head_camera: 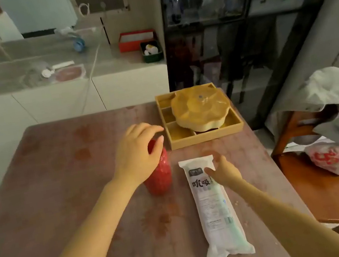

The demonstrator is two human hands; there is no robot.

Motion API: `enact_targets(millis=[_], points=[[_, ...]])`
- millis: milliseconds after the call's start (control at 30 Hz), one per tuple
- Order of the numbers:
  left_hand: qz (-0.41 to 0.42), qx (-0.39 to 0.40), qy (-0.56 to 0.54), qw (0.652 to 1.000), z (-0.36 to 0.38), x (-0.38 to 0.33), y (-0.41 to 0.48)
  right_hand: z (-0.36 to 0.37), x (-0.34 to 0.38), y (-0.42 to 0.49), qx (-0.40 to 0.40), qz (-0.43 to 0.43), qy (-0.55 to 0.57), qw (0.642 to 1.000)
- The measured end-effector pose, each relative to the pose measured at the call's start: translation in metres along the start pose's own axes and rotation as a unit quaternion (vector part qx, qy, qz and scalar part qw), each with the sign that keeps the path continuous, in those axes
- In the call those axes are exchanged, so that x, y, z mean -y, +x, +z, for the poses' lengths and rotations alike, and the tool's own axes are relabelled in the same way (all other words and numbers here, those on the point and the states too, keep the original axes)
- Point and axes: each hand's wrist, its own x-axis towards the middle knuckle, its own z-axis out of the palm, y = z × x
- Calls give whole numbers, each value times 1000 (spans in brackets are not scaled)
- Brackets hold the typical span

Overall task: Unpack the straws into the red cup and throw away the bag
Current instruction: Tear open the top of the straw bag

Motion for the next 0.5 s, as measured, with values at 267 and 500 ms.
enact_targets(millis=[267,500], points=[[-67,2,12,998,25,19,8,17,-2,31,87,158,175,968],[-157,32,-82,984,49,-16,13,-15,10,9,-26,62,253,965]])
